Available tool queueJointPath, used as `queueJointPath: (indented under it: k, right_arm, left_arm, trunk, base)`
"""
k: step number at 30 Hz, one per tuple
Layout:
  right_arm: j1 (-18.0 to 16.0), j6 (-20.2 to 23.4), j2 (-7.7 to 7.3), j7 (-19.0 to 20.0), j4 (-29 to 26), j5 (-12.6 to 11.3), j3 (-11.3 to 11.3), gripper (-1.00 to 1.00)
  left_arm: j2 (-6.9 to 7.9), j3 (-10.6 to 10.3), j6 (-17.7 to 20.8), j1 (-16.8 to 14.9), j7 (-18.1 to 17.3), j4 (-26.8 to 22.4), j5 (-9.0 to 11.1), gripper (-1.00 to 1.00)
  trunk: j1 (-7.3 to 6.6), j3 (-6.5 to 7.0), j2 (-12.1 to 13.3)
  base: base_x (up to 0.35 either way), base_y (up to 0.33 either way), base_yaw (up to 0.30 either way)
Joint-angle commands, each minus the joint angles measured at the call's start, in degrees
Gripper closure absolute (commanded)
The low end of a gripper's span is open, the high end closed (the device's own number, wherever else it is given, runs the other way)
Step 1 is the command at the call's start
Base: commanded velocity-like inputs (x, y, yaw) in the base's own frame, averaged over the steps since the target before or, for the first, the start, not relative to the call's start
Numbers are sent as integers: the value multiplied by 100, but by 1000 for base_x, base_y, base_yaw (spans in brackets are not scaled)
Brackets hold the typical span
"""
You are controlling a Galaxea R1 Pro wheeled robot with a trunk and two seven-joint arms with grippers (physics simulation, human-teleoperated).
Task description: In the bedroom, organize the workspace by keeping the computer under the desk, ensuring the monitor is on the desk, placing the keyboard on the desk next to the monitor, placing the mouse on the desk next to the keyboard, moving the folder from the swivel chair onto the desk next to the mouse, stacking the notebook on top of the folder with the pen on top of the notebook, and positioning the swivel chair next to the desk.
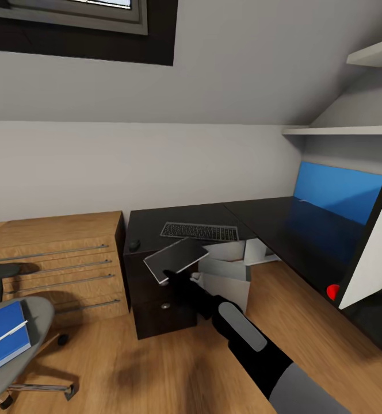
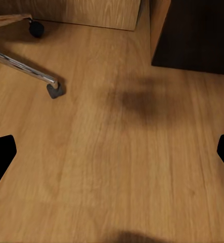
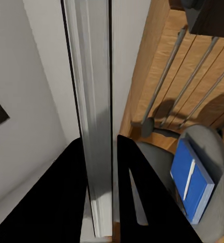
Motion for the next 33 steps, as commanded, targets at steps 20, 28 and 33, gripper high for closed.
queueJointPath:
  k: [20,28,33]
  right_arm:
    - [-5,132,-7,238,3,-60,-18,100]
    - [-5,140,-38,252,-7,-63,-7,100]
    - [-5,140,-41,241,-3,-76,-8,100]
  left_arm:
    - [-15,25,-15,5,-60,-7,15,-100]
    - [-15,17,-14,7,-66,-7,7,-100]
    - [-21,17,-11,4,-71,-7,3,-100]
  trunk:
    - [1,-4,-2]
    - [1,-4,-2]
    - [1,-4,-2]
  base:
    - [174,0,0]
    - [319,0,0]
    - [321,0,0]
